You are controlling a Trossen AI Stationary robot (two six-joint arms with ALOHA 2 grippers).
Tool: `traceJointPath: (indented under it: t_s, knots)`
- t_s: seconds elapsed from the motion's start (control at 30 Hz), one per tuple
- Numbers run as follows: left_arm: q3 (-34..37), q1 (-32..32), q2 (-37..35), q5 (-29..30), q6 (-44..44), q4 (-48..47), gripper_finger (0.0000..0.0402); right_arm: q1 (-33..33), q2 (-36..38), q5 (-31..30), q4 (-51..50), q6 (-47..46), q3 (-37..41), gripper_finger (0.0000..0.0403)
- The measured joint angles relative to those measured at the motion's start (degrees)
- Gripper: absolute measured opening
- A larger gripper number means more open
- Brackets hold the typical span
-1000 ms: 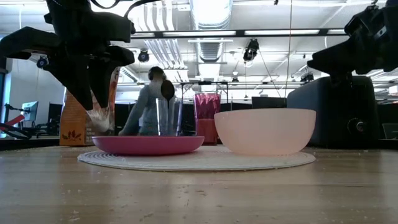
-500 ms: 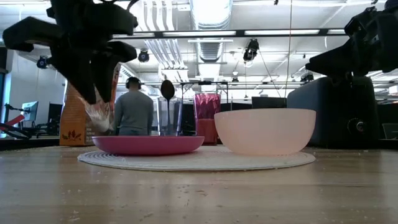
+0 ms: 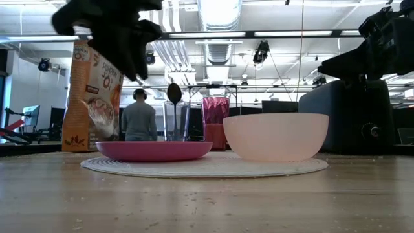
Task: Arrange a breakfast setting
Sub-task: Put the cup of rice grain on the table mat to the top left of the orange bowl
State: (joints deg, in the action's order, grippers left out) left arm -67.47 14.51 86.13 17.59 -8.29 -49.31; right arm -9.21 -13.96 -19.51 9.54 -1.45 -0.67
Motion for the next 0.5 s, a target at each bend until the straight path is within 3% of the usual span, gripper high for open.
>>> traceJointPath:
  t_s: [0.33,0.5]
  knots:
    - [-4.8,-7.3,0.0,0.0,-10.7,-2.5,0.0117,0.0,0.0,0.0,0.0,0.0,0.0,0.0118]
    - [-5.6,-15.5,0.0,-4.2,-23.0,5.9,0.0117,0.0,0.0,0.0,0.0,0.0,0.0,0.0118]
